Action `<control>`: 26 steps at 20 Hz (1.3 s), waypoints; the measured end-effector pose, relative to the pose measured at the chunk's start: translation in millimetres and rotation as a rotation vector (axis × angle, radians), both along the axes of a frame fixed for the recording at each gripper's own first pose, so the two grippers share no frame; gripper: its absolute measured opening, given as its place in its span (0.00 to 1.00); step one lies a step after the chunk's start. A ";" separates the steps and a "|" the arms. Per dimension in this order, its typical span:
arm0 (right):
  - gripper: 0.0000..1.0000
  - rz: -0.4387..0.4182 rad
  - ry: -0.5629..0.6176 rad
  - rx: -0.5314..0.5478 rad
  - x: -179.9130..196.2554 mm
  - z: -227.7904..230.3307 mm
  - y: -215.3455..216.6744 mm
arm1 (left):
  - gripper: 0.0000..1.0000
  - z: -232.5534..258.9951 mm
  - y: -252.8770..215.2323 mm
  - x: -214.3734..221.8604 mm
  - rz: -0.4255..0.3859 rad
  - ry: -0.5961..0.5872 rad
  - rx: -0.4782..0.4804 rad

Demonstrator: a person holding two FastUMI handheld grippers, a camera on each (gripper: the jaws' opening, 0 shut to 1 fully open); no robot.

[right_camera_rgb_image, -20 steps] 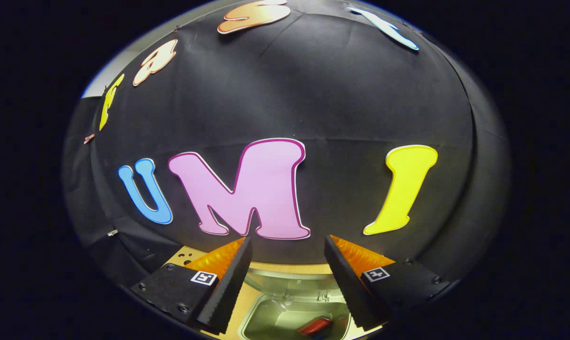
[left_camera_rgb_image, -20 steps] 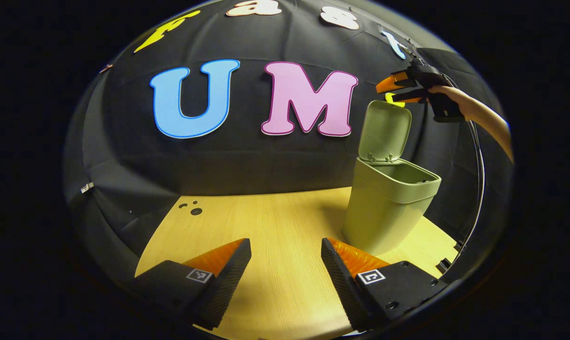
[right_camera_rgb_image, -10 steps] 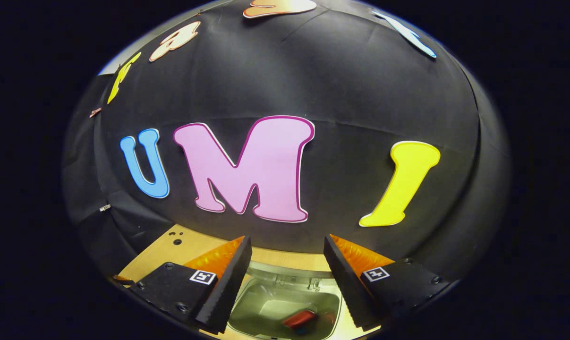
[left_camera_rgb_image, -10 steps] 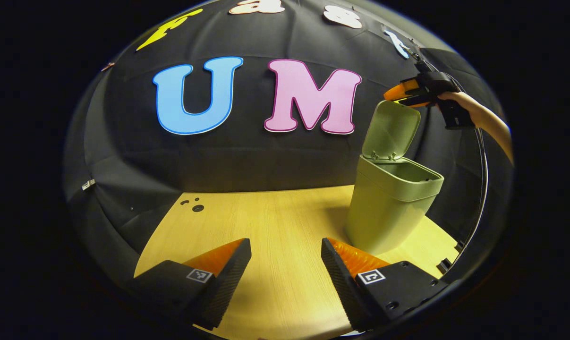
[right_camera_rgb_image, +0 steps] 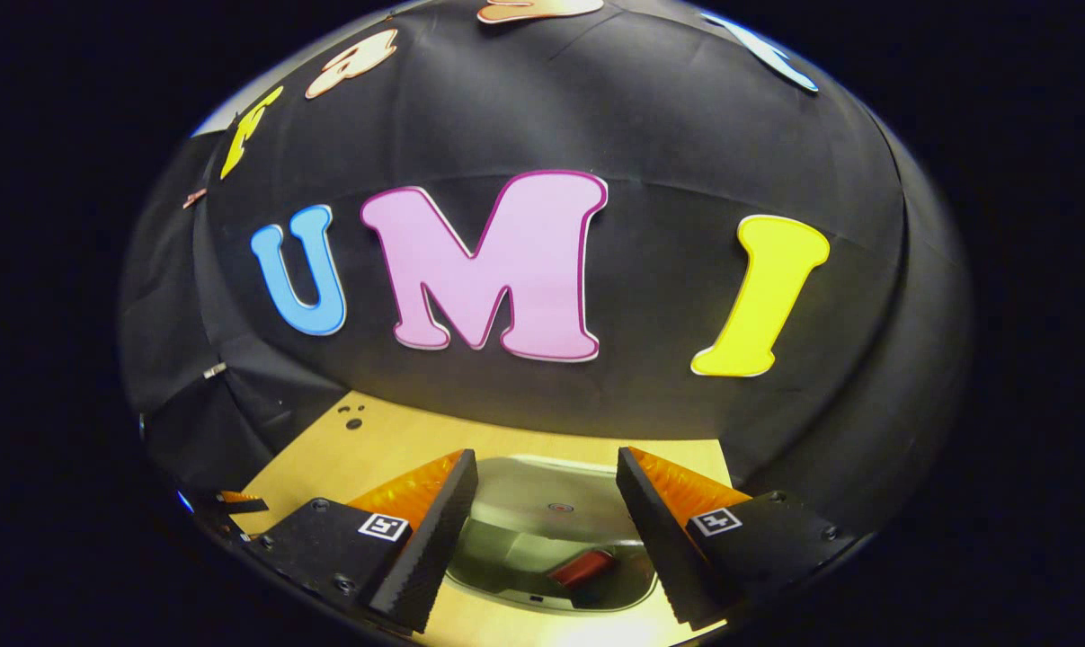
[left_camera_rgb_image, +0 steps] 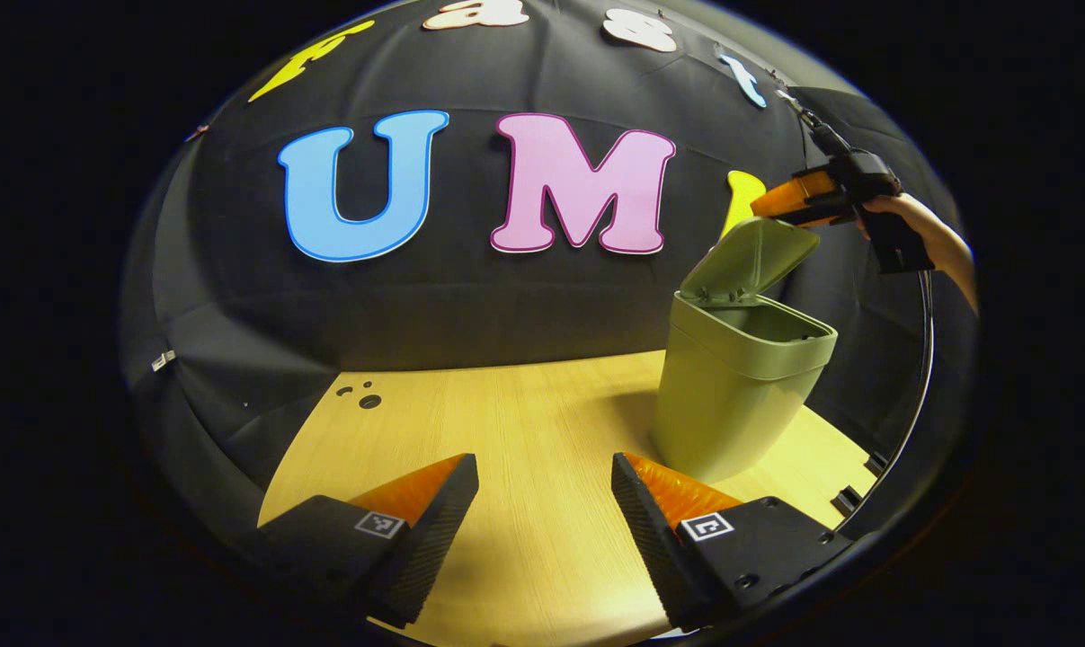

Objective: Press the lid of the desktop garbage bin to open it, pick up the crumpled paper on the desktop and throw it into the bin, then pick up the pop can on the desktop and drop it into the bin, and finally close the garbage bin lid.

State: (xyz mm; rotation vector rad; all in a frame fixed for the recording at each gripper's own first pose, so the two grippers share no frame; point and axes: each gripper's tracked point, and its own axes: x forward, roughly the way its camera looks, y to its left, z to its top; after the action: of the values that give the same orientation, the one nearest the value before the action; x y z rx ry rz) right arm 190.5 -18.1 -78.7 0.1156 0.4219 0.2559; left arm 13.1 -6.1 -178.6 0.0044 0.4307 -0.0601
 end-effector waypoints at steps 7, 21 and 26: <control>0.97 0.045 0.099 0.016 -24.9 -39.1 7.5 | 0.96 -3.2 -0.8 -3.4 -0.009 0.002 0.006; 0.96 0.086 0.222 -0.002 -50.2 -93.6 12.9 | 0.96 -7.6 -0.2 -3.8 -0.001 0.012 0.000; 0.97 0.100 0.249 -0.013 -57.0 -98.0 12.8 | 0.95 -8.1 1.3 -2.9 0.002 0.014 0.001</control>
State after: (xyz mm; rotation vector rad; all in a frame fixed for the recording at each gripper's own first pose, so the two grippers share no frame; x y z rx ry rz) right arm 133.4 -5.3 -176.7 0.1146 0.6779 0.3384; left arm 10.2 -4.8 -186.7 0.0046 0.4451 -0.0584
